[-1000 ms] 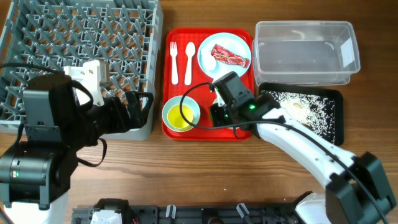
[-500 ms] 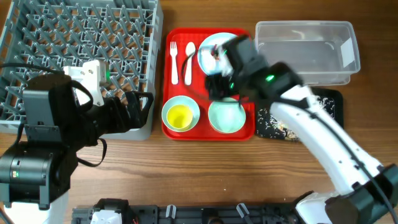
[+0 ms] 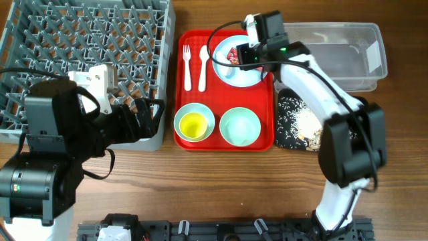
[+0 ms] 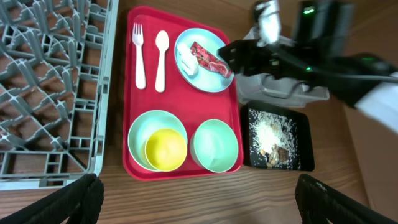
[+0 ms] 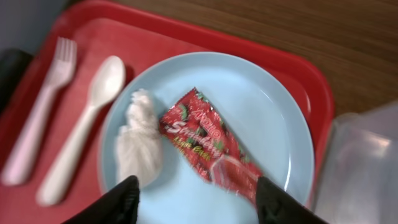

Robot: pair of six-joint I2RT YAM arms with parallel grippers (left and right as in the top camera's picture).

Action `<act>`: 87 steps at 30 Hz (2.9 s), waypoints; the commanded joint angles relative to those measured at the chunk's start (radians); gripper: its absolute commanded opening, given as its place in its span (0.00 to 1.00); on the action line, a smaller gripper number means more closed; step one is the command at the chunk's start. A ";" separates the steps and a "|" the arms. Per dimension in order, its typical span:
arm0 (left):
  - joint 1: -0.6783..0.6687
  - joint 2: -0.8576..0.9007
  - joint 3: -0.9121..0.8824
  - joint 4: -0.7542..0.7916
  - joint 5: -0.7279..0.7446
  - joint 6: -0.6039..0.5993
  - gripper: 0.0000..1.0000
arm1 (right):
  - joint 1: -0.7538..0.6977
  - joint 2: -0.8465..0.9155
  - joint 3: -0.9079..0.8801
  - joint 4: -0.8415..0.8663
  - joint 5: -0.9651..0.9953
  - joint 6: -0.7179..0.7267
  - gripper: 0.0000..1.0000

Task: Sort waste into correct bins and load items into the dishwasher rack
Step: 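Grasp the red candy wrapper with the right gripper, drop in clear bin, then grasp the white tissue from the plate, drop it in clear bin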

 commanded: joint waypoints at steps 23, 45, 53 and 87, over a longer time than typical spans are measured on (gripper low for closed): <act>-0.004 0.001 0.018 0.002 0.012 0.020 1.00 | 0.005 0.141 0.001 0.069 0.123 -0.217 0.04; -0.004 0.001 0.018 0.002 0.012 0.020 1.00 | -0.181 -0.083 -0.001 -0.052 0.242 0.065 0.32; -0.004 0.001 0.018 0.002 0.012 0.020 1.00 | -0.102 -0.134 0.000 -0.079 -0.026 -0.043 0.72; -0.004 0.001 0.018 0.002 0.012 0.020 1.00 | 0.087 0.148 -0.001 0.114 -0.084 0.037 0.73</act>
